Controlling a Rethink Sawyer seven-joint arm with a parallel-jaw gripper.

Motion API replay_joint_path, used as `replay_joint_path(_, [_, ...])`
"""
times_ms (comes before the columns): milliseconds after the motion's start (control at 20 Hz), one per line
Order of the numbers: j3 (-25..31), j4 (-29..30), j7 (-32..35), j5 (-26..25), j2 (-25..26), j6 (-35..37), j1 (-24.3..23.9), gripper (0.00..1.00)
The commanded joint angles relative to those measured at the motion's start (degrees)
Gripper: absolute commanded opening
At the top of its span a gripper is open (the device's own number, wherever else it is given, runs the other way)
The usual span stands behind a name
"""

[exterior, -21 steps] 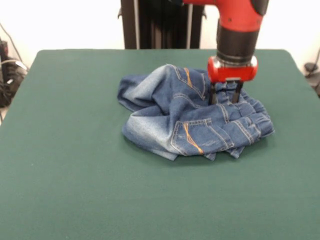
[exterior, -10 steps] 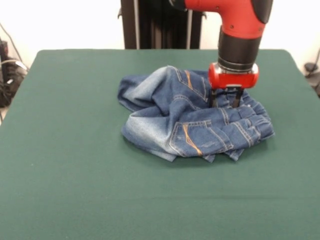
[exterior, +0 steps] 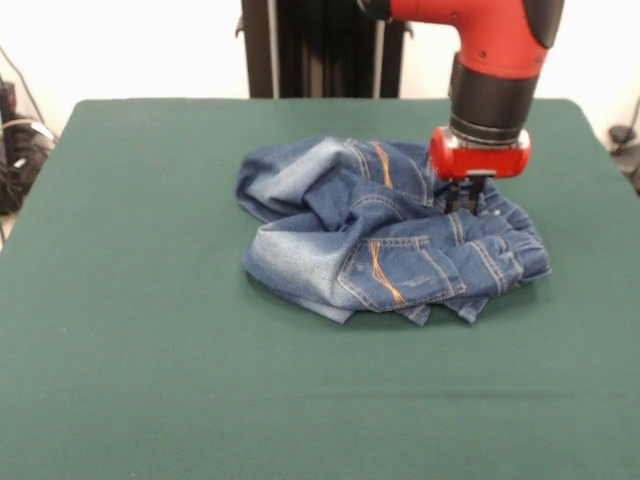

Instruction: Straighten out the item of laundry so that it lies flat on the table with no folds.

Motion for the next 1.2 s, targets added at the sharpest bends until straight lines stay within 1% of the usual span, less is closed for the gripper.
replay_joint_path(50, [3.7, -8.0, 14.6, 5.8, 10.1, -6.6, 0.1, 0.0])
replay_joint_path(200, [2.7, -4.7, 16.6, 7.4, 5.9, -4.4, 2.0, 0.0])
replay_joint_path(250, [2.0, -2.6, 17.6, 7.9, 3.2, -3.4, 3.2, 0.0])
replay_joint_path(300, [1.1, -0.3, 18.6, 8.8, -0.7, -0.7, 4.7, 0.0])
replay_joint_path(400, [-3.2, 3.3, 21.3, 11.1, -8.6, 5.7, 10.2, 0.0])
replay_joint_path(500, [-8.7, 3.5, 24.6, 13.4, -13.4, 12.9, 16.3, 0.0])
replay_joint_path(600, [-12.8, 2.4, 27.8, 15.0, -15.9, 18.6, 20.5, 0.0])
replay_joint_path(650, [-13.8, 1.9, 28.7, 15.5, -16.8, 20.5, 21.6, 0.0])
replay_joint_path(850, [-15.6, 0.7, 30.2, 16.4, -20.2, 24.9, 23.3, 0.0])
replay_joint_path(1200, [-15.4, 0.6, 29.6, 15.1, -26.7, 31.6, 21.8, 0.0])
